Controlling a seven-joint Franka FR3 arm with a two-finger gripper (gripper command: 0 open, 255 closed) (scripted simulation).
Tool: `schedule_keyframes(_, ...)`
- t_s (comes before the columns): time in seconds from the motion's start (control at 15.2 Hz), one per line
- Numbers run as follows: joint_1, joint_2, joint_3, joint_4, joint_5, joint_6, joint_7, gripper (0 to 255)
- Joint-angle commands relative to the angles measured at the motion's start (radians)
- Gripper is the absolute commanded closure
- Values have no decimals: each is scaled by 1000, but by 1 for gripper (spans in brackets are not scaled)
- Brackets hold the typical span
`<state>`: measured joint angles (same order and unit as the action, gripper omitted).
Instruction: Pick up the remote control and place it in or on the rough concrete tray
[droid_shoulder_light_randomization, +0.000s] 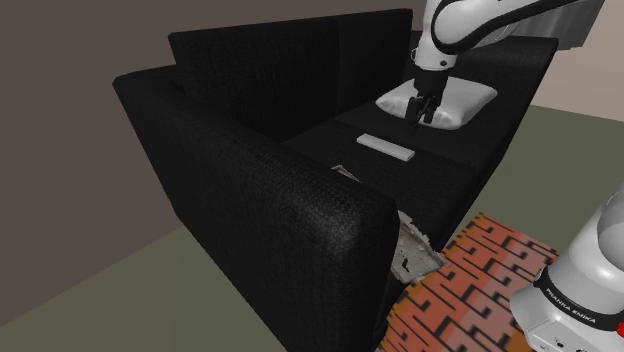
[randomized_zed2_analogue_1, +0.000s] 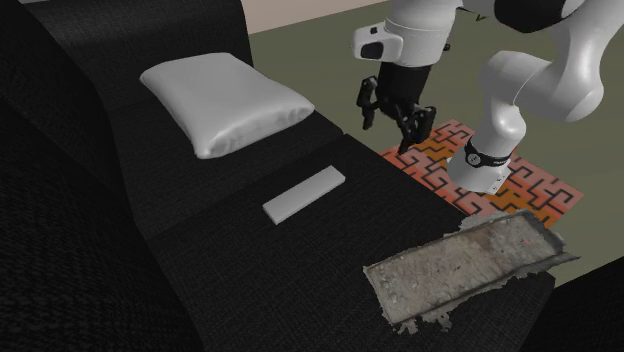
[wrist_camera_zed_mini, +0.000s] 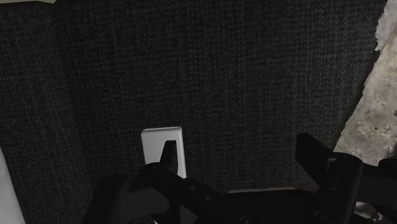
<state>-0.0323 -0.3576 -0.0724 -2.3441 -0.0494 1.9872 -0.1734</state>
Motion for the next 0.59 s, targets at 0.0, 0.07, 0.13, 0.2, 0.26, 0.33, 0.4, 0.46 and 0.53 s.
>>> schedule_keyframes(0.0,-4,73,-13,33,0,40,-20,0)
schedule_keyframes(0.07,-6,111,-19,53,2,59,-29,0)
schedule_keyframes(0.13,-7,150,-25,75,4,77,-39,0)
schedule_keyframes(0.2,-9,189,-30,97,7,93,-48,0)
schedule_keyframes(0.26,-11,228,-35,121,10,108,-58,0)
schedule_keyframes(0.33,-13,267,-39,146,14,122,-67,0)
schedule_keyframes(0.4,-15,306,-43,172,19,135,-77,0)
schedule_keyframes(0.46,-17,345,-47,200,24,147,-87,0)
schedule_keyframes(0.53,-20,385,-50,228,30,157,-97,0)
